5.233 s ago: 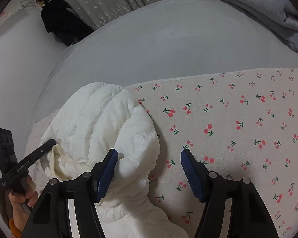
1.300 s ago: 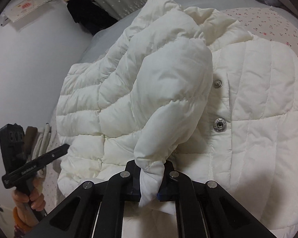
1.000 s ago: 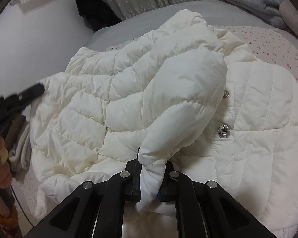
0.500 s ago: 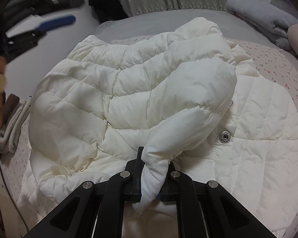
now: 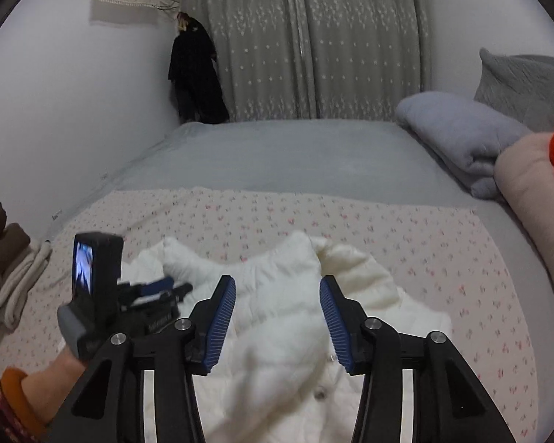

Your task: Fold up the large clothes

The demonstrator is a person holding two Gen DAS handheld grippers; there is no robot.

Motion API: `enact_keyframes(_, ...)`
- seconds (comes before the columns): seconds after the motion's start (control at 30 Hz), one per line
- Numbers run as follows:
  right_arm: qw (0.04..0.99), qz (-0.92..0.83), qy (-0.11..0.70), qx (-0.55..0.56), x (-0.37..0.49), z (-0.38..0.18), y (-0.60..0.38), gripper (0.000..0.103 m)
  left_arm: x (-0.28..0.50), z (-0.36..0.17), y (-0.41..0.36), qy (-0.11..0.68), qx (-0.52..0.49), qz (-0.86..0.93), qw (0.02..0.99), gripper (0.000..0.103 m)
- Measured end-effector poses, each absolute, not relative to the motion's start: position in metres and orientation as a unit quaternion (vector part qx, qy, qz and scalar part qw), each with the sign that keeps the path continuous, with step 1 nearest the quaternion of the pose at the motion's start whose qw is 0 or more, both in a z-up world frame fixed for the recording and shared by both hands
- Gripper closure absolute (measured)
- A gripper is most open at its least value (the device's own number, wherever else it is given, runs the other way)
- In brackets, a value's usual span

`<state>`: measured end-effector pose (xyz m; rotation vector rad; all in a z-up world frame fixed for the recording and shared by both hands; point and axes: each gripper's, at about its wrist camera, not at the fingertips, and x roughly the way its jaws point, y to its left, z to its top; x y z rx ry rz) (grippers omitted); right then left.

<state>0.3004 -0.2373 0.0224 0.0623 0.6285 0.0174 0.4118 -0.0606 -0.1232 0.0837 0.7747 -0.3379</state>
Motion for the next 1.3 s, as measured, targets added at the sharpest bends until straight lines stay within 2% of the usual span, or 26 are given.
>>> enact_keyframes(0.1, 0.944, -0.022, 0.327, -0.027, 0.34, -0.009, -0.218, 0.078, 0.409, -0.125, -0.056, 0.37, 0.04, -0.164, 0.914, 0.067)
enact_keyframes(0.17, 0.932, -0.049, 0.356, -0.036, 0.364, -0.042, -0.232, 0.08, 0.414, -0.129, -0.047, 0.377, 0.02, -0.166, 0.911, 0.066)
enact_keyframes(0.27, 0.908, -0.072, 0.414, -0.008, 0.37, -0.088, -0.258, 0.081, 0.418, -0.136, -0.034, 0.383, -0.02, -0.182, 0.905, 0.065)
enact_keyframes(0.37, 0.896, -0.07, 0.436, 0.043, 0.359, -0.127, -0.284, 0.083, 0.419, -0.142, -0.026, 0.384, -0.048, -0.199, 0.901, 0.066)
enact_keyframes(0.43, 0.899, -0.065, 0.429, 0.068, 0.355, -0.134, -0.293, 0.084, 0.423, -0.148, -0.023, 0.392, -0.064, -0.204, 0.895, 0.066)
enact_keyframes(0.57, 0.896, -0.074, 0.436, 0.045, 0.358, -0.13, -0.284, 0.084, 0.426, -0.147, -0.026, 0.403, -0.062, -0.206, 0.89, 0.066)
enact_keyframes(0.73, 0.902, -0.048, 0.425, 0.057, 0.343, -0.096, -0.287, 0.079, 0.413, -0.11, -0.029, 0.41, -0.042, -0.228, 0.882, 0.066)
enact_keyframes(0.83, 0.912, -0.013, 0.406, 0.059, 0.32, -0.064, -0.28, 0.068, 0.384, -0.081, -0.029, 0.394, -0.021, -0.263, 0.88, 0.066)
enact_keyframes(0.9, 0.921, 0.014, 0.386, 0.053, 0.297, -0.044, -0.27, 0.057, 0.359, -0.066, -0.031, 0.377, 0.002, -0.287, 0.881, 0.066)
enact_keyframes(0.97, 0.924, 0.043, 0.376, 0.055, 0.278, -0.035, -0.26, 0.055, 0.334, -0.062, -0.033, 0.374, 0.017, -0.318, 0.871, 0.065)
enact_keyframes(1.13, 0.903, 0.072, 0.421, 0.035, 0.255, -0.07, -0.234, 0.055, 0.299, -0.102, -0.043, 0.417, 0.074, -0.331, 0.843, 0.065)
enact_keyframes(1.3, 0.886, 0.06, 0.459, 0.026, 0.263, -0.116, -0.229, 0.055, 0.297, -0.138, -0.042, 0.423, 0.057, -0.327, 0.843, 0.065)
